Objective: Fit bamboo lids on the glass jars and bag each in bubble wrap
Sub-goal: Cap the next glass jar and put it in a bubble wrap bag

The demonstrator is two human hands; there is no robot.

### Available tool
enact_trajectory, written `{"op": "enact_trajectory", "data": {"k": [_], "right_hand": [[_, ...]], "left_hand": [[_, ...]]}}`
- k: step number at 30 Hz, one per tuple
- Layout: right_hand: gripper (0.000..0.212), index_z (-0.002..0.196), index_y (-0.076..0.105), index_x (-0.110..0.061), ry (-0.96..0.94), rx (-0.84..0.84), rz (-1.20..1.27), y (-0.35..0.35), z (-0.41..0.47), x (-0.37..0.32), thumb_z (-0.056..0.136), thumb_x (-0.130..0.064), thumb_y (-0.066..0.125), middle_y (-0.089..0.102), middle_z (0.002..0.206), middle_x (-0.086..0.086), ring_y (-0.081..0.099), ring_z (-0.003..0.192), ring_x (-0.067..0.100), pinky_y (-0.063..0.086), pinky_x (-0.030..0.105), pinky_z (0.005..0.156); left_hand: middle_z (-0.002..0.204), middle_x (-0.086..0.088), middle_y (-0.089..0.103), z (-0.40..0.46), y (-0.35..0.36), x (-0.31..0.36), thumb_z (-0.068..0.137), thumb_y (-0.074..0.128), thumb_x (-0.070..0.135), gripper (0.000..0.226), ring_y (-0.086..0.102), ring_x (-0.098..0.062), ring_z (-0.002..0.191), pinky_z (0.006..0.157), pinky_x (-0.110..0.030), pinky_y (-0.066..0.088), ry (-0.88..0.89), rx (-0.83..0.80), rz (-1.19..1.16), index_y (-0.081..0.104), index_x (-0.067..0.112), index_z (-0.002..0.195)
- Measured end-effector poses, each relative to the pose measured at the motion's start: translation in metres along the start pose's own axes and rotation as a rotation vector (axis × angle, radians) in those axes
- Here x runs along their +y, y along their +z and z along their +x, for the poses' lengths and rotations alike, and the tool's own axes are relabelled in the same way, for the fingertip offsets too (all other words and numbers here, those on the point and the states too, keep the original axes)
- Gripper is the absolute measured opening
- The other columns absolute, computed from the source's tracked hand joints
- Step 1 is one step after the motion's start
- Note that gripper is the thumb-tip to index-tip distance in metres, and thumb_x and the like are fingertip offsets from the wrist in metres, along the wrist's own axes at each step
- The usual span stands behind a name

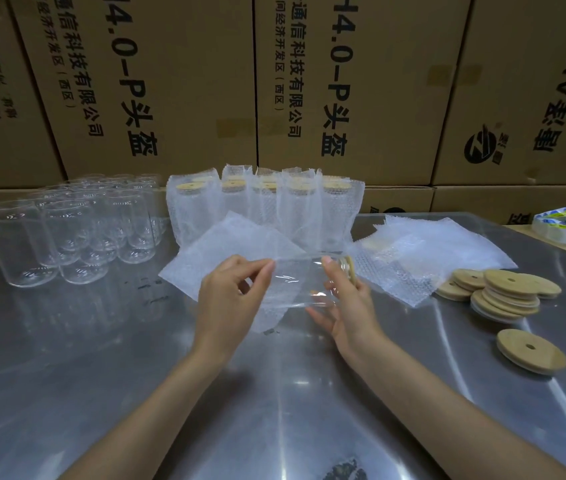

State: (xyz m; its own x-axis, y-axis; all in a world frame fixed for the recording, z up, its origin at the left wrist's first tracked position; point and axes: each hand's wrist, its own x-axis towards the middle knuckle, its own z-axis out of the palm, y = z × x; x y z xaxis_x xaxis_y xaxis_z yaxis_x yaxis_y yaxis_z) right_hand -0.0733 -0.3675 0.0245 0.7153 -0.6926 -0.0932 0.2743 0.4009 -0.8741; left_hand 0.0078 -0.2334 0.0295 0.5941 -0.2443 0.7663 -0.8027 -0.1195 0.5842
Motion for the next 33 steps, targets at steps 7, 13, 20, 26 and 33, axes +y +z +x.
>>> {"op": "enact_trajectory", "data": {"k": [7,13,20,26,33], "right_hand": [[0.025,0.1,0.058,-0.031,0.048,-0.074,0.07,0.0,0.003,0.006,0.084,-0.049,0.067,0.056,0.111,0.002,0.067,0.087,0.014,0.054,0.027,0.06],[0.044,0.115,0.06,-0.018,0.054,-0.037,0.078,-0.011,0.014,0.001,0.086,-0.051,0.062,0.056,0.105,0.005,0.06,0.066,0.016,0.051,0.024,0.049],[0.037,0.1,0.064,-0.022,0.086,0.004,0.015,-0.015,0.023,0.001,0.08,-0.053,0.066,0.056,0.089,-0.001,0.059,0.049,0.011,0.051,0.025,0.051],[0.045,0.108,0.062,-0.021,0.029,-0.074,-0.06,-0.014,0.024,0.007,0.084,-0.058,0.061,0.07,0.098,0.005,0.068,0.071,0.022,0.056,0.037,0.071],[0.034,0.106,0.072,-0.015,-0.008,-0.238,-0.193,-0.01,0.021,0.007,0.093,-0.044,0.059,0.073,0.107,0.012,0.069,0.1,0.03,0.052,0.051,0.094]], "left_hand": [[0.083,0.012,0.064,-0.011,0.007,0.023,0.09,0.06,0.028,0.025,0.059,-0.006,0.067,0.063,-0.024,0.053,0.231,-0.198,-0.014,0.073,0.019,0.109],[0.108,0.0,0.057,0.023,-0.028,0.005,0.09,0.062,0.009,0.024,0.05,-0.006,0.099,0.09,-0.008,0.036,0.239,0.241,0.204,0.065,0.008,0.114],[0.108,0.009,0.062,0.028,-0.037,-0.028,0.072,0.062,0.067,0.064,0.059,-0.01,0.096,0.09,-0.033,0.047,-0.891,-0.153,-0.373,0.059,0.018,0.113],[0.102,-0.005,0.074,0.018,-0.021,-0.035,0.07,0.065,0.06,0.061,0.07,-0.023,0.098,0.093,-0.041,0.053,-0.83,-0.25,-0.493,0.071,0.011,0.105],[0.107,-0.005,0.074,0.012,-0.019,-0.028,0.071,0.067,0.061,0.064,0.07,-0.022,0.1,0.079,-0.032,0.058,-0.756,-0.384,-0.644,0.067,0.015,0.115]]}}
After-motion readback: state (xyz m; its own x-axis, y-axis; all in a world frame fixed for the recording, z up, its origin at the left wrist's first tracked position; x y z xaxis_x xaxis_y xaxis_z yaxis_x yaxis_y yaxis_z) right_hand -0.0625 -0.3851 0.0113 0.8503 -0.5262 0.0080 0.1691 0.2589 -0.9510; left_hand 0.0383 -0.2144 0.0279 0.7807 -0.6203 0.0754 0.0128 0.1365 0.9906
